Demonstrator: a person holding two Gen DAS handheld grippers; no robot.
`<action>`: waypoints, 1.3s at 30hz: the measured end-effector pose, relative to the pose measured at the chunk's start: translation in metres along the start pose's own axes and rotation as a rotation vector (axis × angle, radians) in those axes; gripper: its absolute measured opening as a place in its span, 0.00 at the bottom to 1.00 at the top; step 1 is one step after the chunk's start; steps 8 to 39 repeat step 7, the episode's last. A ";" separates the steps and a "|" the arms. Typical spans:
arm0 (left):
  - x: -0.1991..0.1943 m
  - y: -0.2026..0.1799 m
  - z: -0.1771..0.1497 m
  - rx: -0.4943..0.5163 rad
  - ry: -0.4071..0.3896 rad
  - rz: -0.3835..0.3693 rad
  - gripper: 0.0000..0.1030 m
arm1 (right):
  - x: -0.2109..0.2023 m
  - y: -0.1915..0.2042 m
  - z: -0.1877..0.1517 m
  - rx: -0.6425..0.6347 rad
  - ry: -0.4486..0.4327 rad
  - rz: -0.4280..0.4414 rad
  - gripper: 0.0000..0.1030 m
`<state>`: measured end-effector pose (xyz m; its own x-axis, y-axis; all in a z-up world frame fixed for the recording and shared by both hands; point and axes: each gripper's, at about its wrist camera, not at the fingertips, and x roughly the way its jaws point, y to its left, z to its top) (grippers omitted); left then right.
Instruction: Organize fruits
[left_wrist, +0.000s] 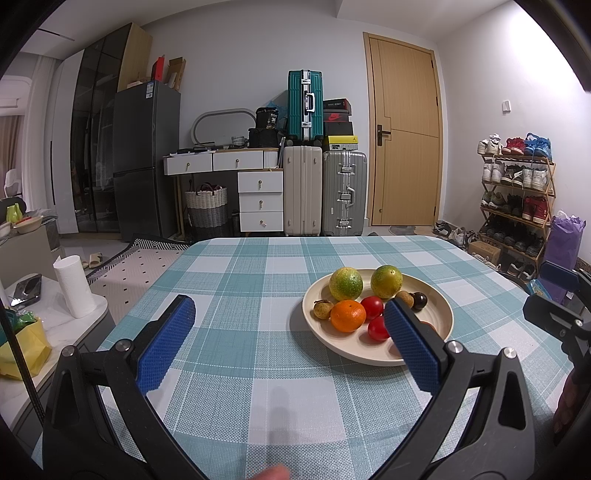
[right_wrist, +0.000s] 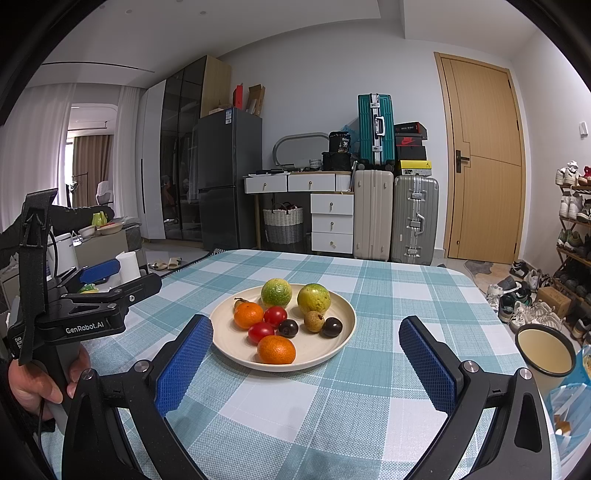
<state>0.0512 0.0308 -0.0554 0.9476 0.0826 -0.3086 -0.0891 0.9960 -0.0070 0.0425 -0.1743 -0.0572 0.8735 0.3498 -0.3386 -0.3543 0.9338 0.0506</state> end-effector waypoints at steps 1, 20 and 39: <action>0.001 0.000 0.000 0.000 0.000 0.000 0.99 | 0.000 0.000 0.000 0.000 0.000 0.000 1.00; 0.000 0.000 0.000 -0.001 0.001 0.000 0.99 | 0.000 0.000 0.000 0.000 0.000 0.000 1.00; 0.000 0.000 0.000 -0.001 0.001 0.000 0.99 | 0.000 0.000 0.000 0.000 0.000 0.000 1.00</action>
